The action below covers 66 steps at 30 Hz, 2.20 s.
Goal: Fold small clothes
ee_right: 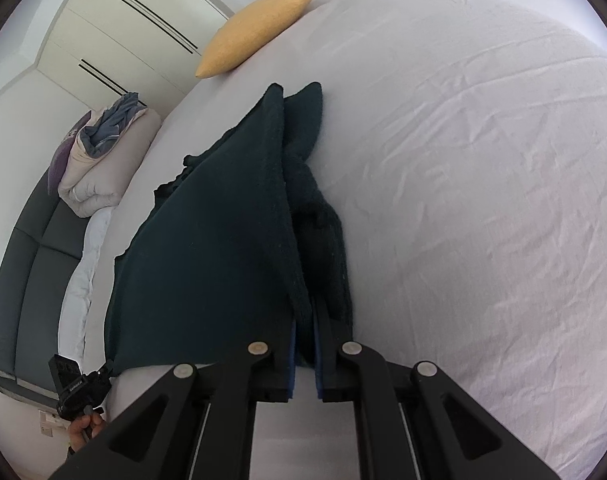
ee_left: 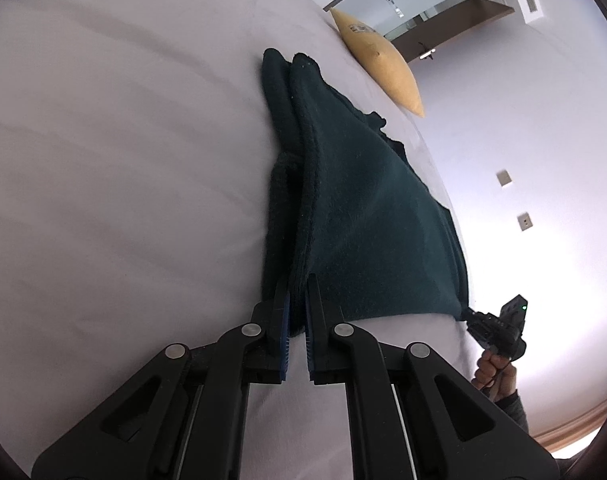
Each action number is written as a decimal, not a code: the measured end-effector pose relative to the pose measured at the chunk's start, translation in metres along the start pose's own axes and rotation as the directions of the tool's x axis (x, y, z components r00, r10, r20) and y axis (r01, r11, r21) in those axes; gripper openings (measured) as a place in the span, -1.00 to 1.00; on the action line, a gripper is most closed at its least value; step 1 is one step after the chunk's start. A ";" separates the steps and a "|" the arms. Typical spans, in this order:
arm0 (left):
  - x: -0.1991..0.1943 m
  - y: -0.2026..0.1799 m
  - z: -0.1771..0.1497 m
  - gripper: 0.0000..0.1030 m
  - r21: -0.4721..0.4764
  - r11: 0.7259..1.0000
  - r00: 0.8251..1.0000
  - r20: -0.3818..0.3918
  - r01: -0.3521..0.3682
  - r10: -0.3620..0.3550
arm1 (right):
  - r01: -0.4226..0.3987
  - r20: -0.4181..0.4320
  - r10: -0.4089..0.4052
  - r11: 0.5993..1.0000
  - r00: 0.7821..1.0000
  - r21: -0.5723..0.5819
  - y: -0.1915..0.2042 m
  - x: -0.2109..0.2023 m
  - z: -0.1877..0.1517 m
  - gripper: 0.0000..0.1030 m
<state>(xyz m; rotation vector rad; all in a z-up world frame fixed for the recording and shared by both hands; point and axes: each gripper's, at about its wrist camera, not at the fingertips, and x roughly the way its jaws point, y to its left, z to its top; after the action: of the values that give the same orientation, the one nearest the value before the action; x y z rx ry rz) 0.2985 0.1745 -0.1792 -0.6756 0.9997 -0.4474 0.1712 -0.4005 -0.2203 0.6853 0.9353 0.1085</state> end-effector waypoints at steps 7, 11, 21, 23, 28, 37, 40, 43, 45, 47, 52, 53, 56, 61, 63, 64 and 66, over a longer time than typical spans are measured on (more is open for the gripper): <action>0.004 0.003 0.002 -0.89 -0.015 1.000 1.000 0.006 0.009 -0.009 | 0.024 -0.015 -0.024 1.000 1.000 0.005 0.003 -0.003 -0.004 -0.88; 0.008 0.004 0.003 -0.89 -0.015 1.000 1.000 0.008 0.015 -0.014 | 0.016 -0.020 -0.015 0.999 1.000 0.034 -0.002 -0.005 -0.007 -0.89; -0.005 -0.004 0.006 -0.88 -0.038 0.999 1.000 0.014 -0.027 0.028 | -0.021 0.012 0.021 0.999 1.000 0.050 -0.009 -0.016 -0.004 -0.67; -0.023 -0.009 0.010 -0.88 -0.042 0.996 0.995 0.056 -0.084 0.086 | 0.046 0.071 -0.051 0.997 0.996 0.067 -0.013 -0.032 -0.001 -0.30; -0.046 -0.068 0.035 -0.88 0.088 0.993 0.983 0.172 -0.085 0.068 | 0.105 0.169 -0.110 0.994 0.979 0.039 0.012 -0.054 0.008 -0.27; 0.122 -0.148 0.076 -0.88 0.275 0.960 0.998 0.011 -0.055 0.054 | -0.310 -0.112 0.302 0.948 0.947 -0.064 0.140 0.092 0.012 -0.27; 0.141 -0.118 0.075 -0.88 0.231 0.967 0.994 0.015 -0.105 0.105 | -0.292 -0.135 0.283 0.955 0.950 -0.052 0.133 0.130 0.013 -0.55; 0.126 -0.088 0.074 -0.88 0.188 0.981 0.998 0.048 -0.042 0.034 | -0.385 -0.034 0.390 0.917 0.920 0.107 0.081 0.125 0.022 -1.00; 0.119 -0.079 0.075 -0.88 0.179 0.983 0.998 0.064 -0.036 0.025 | -0.372 0.067 0.366 0.918 0.928 0.140 0.052 0.105 0.028 -1.00; 0.114 -0.076 0.074 -0.88 0.165 0.986 0.996 0.083 -0.035 0.022 | -0.326 0.182 0.291 0.922 0.939 0.211 0.014 0.080 0.036 -1.00; 0.113 -0.060 0.068 -0.88 0.136 0.991 0.993 0.121 0.001 -0.018 | -0.226 0.352 0.101 0.915 0.931 0.334 -0.031 0.023 0.029 -0.98; 0.116 -0.059 0.067 -0.88 0.136 0.991 0.992 0.120 0.005 -0.022 | -0.204 0.374 0.066 0.917 0.925 0.342 -0.028 0.015 0.026 -0.85; 0.122 -0.058 0.067 -0.88 0.130 0.991 0.992 0.118 0.027 -0.043 | -0.262 0.392 0.140 0.924 0.909 0.277 0.013 0.015 0.030 -0.62; 0.119 -0.039 0.064 -0.88 0.112 0.992 0.990 0.120 0.054 -0.068 | -0.340 0.169 0.323 0.937 0.931 0.085 0.116 0.089 0.047 -0.28; 0.118 -0.034 0.062 -0.88 0.115 0.992 0.990 0.123 0.054 -0.068 | -0.356 0.092 0.351 0.934 0.932 0.040 0.150 0.130 0.050 -0.26; 0.117 -0.034 0.062 -0.88 0.114 0.992 0.990 0.123 0.055 -0.069 | -0.347 0.079 0.344 0.937 0.936 0.038 0.156 0.141 0.045 -0.26; 0.118 -0.032 0.063 -0.88 0.110 0.992 0.990 0.123 0.062 -0.076 | -0.327 0.056 0.323 0.941 0.945 0.087 0.151 0.163 0.048 -0.42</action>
<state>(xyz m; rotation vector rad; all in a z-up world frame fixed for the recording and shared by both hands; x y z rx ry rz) 0.4090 0.0976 -0.2060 -0.6365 0.8287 -0.5082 0.3372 -0.2453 -0.2279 0.9251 0.7852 0.3437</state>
